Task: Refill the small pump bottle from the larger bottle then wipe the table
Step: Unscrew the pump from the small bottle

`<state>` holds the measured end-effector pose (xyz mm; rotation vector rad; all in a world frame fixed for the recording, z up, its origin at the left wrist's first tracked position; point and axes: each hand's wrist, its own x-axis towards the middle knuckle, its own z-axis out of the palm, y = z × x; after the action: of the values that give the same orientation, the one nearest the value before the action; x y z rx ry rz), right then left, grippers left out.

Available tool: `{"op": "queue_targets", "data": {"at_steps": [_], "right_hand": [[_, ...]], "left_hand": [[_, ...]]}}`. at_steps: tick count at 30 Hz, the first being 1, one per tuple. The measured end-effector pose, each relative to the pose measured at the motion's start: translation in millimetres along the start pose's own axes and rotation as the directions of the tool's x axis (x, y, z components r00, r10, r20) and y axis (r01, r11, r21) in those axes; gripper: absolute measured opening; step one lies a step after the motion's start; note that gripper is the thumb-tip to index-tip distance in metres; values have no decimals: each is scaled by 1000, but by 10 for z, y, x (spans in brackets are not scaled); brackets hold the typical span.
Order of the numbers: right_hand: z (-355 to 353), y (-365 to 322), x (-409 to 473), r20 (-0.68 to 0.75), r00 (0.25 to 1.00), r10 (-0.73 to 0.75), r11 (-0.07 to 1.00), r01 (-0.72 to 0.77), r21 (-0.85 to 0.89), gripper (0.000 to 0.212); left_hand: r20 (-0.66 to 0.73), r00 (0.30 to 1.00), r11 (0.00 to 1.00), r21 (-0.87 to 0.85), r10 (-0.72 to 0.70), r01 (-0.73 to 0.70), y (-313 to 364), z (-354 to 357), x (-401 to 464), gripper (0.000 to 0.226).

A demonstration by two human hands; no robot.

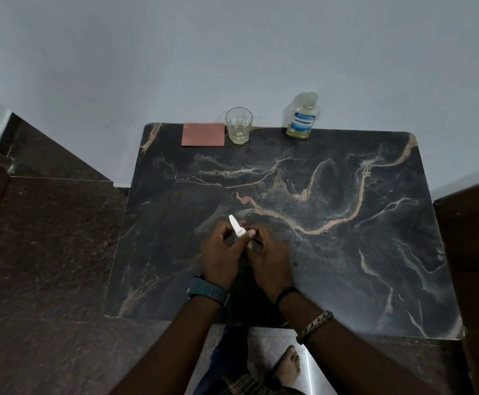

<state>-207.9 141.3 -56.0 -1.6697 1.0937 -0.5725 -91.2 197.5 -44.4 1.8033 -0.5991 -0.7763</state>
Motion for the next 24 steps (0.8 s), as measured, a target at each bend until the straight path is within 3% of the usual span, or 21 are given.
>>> {"op": "queue_targets", "data": {"at_steps": [5,8,11,15,19,22,24], "right_hand": [[31,-5,39,0,995,104,993,-103,49,28],[55,64,81,19,989,148,988,-149,52,31],[73,96,153,13,990,142,989,-143,46,36],[104,155,206,35,988,153,988,-154,20,42],[86,182,231,52,987,154,988,-154,4,41],[68,189,259,59,989,137,991,-135,-24,38],[70,198,281,64,989,134,991,-131,-40,39]], "left_hand": [[-150,989,999,31,12,-8,259,-64,156,43],[-207,978,998,-52,17,-29,490,-122,219,40],[-263,959,979,-137,110,-150,694,-272,278,34],[-282,931,967,-34,232,-251,745,-472,417,36],[-203,978,979,203,49,-7,313,-479,589,38],[-162,975,918,342,-153,201,-135,-426,653,42],[-140,964,874,408,-226,264,-370,-397,707,45]]}}
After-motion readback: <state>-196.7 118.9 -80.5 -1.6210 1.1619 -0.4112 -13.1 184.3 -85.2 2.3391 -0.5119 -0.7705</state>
